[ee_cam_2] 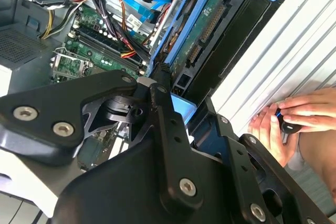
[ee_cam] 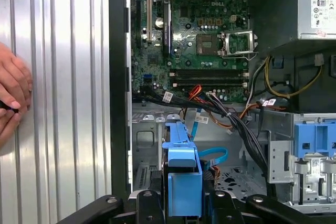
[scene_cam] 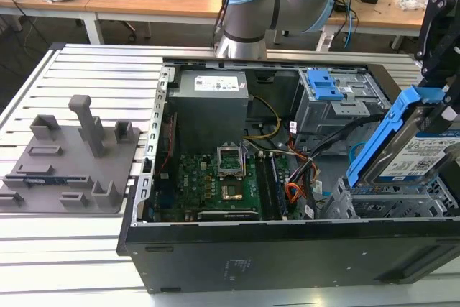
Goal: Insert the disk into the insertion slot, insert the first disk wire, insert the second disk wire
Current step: 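Insert the disk into the insertion slot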
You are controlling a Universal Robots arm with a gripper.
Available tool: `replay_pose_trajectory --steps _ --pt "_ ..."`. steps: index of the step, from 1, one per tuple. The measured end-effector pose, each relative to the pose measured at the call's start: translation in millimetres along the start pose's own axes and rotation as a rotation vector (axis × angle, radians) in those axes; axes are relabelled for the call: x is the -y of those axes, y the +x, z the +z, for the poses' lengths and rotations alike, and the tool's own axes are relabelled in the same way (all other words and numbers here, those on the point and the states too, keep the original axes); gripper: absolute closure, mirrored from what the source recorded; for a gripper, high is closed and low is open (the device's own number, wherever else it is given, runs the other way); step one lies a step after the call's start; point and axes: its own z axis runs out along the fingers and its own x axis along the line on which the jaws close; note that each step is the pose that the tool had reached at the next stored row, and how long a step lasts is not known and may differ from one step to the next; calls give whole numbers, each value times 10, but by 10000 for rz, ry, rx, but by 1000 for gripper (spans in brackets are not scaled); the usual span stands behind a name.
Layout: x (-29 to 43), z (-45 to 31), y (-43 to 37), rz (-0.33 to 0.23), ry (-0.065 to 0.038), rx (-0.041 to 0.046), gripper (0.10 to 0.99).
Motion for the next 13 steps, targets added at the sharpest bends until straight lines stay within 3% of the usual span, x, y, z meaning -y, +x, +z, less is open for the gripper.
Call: replay_pose_trajectory --steps 13 --pt "1 80 3 0 0 -1 722"
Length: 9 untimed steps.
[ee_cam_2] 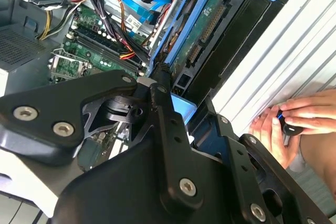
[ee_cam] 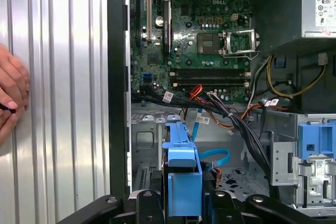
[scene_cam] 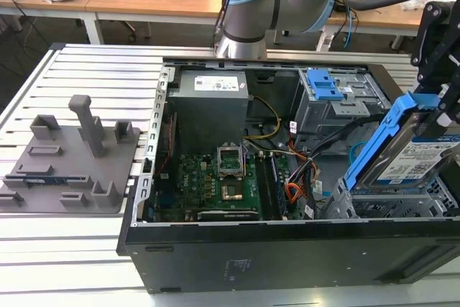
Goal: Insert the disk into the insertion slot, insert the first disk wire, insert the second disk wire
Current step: 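Insert the disk into the insertion slot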
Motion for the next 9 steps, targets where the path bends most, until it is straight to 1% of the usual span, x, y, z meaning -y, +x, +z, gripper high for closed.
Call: replay_pose_trajectory --steps 2,5,9 --pt "0 18 1 0 0 0 722" --pt "-1 79 8 0 0 0 722" --pt "-1 131 14 0 0 0 722"
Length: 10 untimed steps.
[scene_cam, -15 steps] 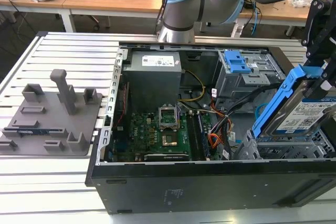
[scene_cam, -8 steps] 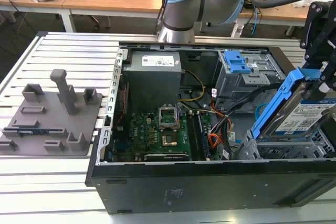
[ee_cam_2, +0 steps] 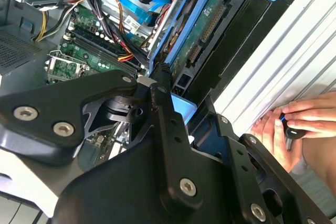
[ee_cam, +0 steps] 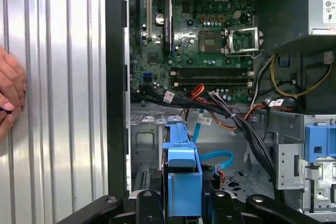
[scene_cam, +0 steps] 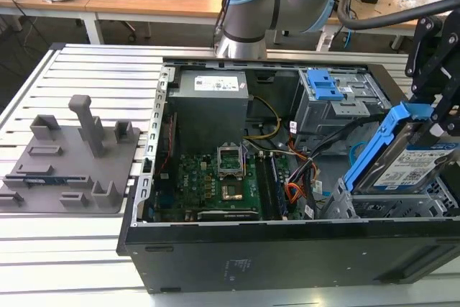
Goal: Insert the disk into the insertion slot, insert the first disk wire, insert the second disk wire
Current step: 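Insert the disk into the insertion slot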
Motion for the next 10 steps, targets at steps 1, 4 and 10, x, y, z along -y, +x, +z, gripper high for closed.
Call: replay_pose_trajectory --steps 1,4,10 --pt "0 12 1 0 0 0 722" --pt "-1 65 8 0 0 -1 722" --pt "-2 204 22 0 0 1 722"
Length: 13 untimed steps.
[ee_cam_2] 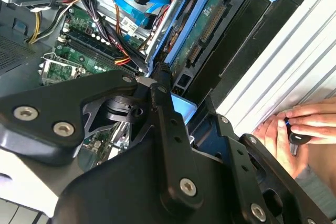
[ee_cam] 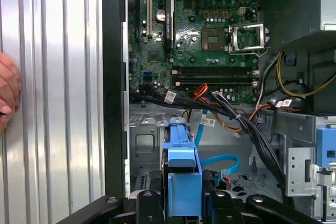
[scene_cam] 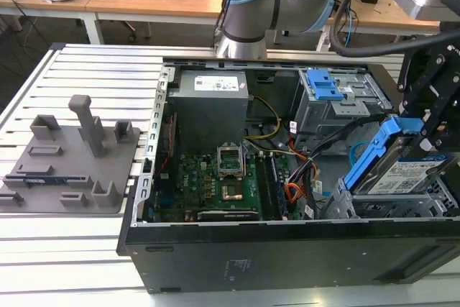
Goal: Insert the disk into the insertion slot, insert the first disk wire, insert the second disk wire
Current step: 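Insert the disk into the insertion slot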
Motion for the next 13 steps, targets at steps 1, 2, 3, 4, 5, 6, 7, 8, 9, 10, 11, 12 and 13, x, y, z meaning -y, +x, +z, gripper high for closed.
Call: replay_pose_trajectory --steps 1,2,3,4,5,6,7,8,9,10,11,12,13 --pt "0 6 1 0 1 -8 722" --pt "0 7 1 0 0 -13 710" --pt "0 10 1 -1 1 -26 651" --pt "0 9 1 -1 1 -32 588" --pt "0 10 1 -1 0 -30 588" --pt "0 10 1 -2 1 -32 529" --pt "0 10 0 -2 1 -34 467" --pt "0 10 1 -2 1 -35 467" --pt "0 10 1 -2 1 -36 467" --pt "0 10 1 -2 0 -38 467" --pt "0 10 1 -2 0 -39 467" --pt "0 10 1 -2 0 -40 467" --pt "0 10 1 -2 1 -41 467"
